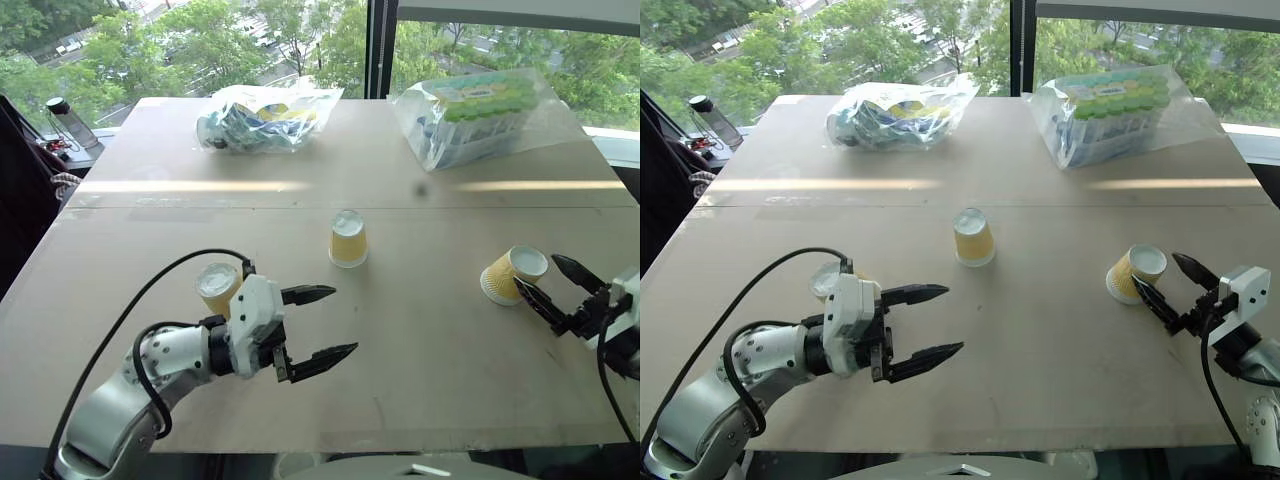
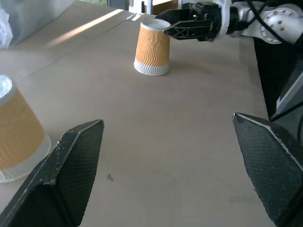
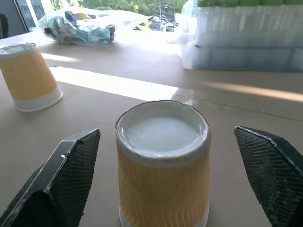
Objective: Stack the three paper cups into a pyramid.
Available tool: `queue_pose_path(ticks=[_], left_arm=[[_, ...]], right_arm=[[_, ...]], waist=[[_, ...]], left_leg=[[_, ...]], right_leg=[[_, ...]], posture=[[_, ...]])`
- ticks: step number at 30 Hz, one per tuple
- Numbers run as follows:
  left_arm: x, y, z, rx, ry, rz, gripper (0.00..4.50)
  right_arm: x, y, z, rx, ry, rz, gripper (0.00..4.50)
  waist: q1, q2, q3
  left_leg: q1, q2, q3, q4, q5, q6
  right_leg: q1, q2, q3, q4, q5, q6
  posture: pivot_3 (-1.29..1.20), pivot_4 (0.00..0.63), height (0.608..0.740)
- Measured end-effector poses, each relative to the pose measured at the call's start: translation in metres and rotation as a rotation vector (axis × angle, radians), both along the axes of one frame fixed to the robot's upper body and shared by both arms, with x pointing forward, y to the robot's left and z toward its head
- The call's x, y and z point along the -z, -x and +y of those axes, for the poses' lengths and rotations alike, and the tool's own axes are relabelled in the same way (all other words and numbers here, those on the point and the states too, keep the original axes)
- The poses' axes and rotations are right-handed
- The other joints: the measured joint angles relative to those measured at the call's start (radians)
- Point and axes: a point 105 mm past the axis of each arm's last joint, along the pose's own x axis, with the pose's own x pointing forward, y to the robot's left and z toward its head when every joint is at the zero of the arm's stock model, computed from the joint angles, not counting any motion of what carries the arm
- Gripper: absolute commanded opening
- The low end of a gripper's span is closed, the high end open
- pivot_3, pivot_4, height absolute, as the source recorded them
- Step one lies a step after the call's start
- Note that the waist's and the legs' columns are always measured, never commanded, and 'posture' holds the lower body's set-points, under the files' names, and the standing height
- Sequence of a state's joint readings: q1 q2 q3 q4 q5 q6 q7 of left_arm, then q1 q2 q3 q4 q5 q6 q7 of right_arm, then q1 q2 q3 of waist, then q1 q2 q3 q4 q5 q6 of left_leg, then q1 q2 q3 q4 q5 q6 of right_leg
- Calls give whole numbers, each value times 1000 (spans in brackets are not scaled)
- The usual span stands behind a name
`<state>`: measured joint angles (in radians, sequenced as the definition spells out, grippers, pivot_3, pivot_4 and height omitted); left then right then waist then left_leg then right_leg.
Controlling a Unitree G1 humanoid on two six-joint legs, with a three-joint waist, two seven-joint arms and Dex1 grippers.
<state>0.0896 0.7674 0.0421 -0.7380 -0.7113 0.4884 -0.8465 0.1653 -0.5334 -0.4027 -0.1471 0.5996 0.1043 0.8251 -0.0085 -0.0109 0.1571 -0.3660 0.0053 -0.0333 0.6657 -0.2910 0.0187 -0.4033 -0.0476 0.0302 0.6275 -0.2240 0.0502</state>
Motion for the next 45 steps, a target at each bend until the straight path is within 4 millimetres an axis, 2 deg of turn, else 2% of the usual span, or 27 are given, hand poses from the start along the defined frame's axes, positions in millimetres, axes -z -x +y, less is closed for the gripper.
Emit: queue_pose_path(ticks=[7, 11, 12, 13, 17, 23, 27, 32, 37, 42, 45], left_arm=[[-13, -5, -4, 21, -4, -15, 4460], [-15, -3, -5, 31, -4, -22, 4460], [-15, -3, -5, 31, -2, -26, 4500], [-16, -4, -6, 31, 1, -31, 4500], [-17, -4, -5, 30, -1, -54, 4500], [-13, -3, 4, -56, 20, -51, 4500], [-5, 0, 14, -122, 13, -19, 4500], [-13, -3, 27, -176, 5, -66, 4500], [-21, -7, 41, -232, -15, -108, 4500], [-20, -6, 49, -267, -24, -99, 4500], [-18, -4, 51, -277, -29, -87, 4500]], right_arm=[[1, -11, 7, -41, -7, 0, 4500], [9, -10, 6, -54, -12, 24, 4500], [10, -10, 6, -58, -13, 29, 3993], [10, -10, 6, -64, -12, 29, 3779], [11, -9, 7, -74, -18, 26, 2105], [10, -12, 13, -97, 7, 14, 2098], [8, -19, 42, -183, 35, 8, 2098], [6, -30, 84, -308, 38, 16, 2098], [-7, -46, 126, -422, 54, -7, 2098], [-9, -55, 148, -475, 68, 5, 2098], [-4, -63, 153, -460, 82, 21, 2098]], waist=[[-2, -1, 1], [-1, -1, 1], [-2, -1, 1], [-2, -1, 1], [-2, -1, 1], [-7, -1, 1], [-6, -1, 1], [-3, -1, 2], [-5, -2, 2], [-3, -2, 3], [-3, -2, 3]], left_leg=[[0, 0, 0, 1, 0, 0], [0, 0, 0, 1, 0, 0], [0, 0, 0, 1, 0, 0], [0, 0, 0, 1, 0, 0], [0, -1, 0, 1, 0, 0], [1, 0, 1, 0, 0, 0], [1, 0, 1, 0, 0, 0], [2, 0, 1, 1, 0, 0], [1, 0, 0, 1, 0, 0], [-1, 0, -1, 1, 0, 0], [-1, 0, -1, 1, 0, 0]], right_leg=[[0, 0, 1, 0, 0, 0], [0, 0, 0, 0, 0, 0], [0, 0, 1, 0, 0, 0], [0, 0, 1, 0, 0, 0], [0, 0, 1, 0, 0, 0], [0, 0, 3, 0, 0, 0], [0, 1, 2, 1, 0, 0], [0, 1, 2, 2, 0, -1], [0, 1, 2, 2, 0, -1], [-1, 0, 0, 0, 1, 1], [-1, 0, 0, 0, 1, 0]], posture=[[0, 150, 740], [0, 150, 740], [0, 150, 740], [0, 150, 740], [0, 150, 740], [0, 150, 740], [0, 150, 740], [0, 150, 740], [0, 150, 740], [0, 150, 740], [0, 150, 740]])
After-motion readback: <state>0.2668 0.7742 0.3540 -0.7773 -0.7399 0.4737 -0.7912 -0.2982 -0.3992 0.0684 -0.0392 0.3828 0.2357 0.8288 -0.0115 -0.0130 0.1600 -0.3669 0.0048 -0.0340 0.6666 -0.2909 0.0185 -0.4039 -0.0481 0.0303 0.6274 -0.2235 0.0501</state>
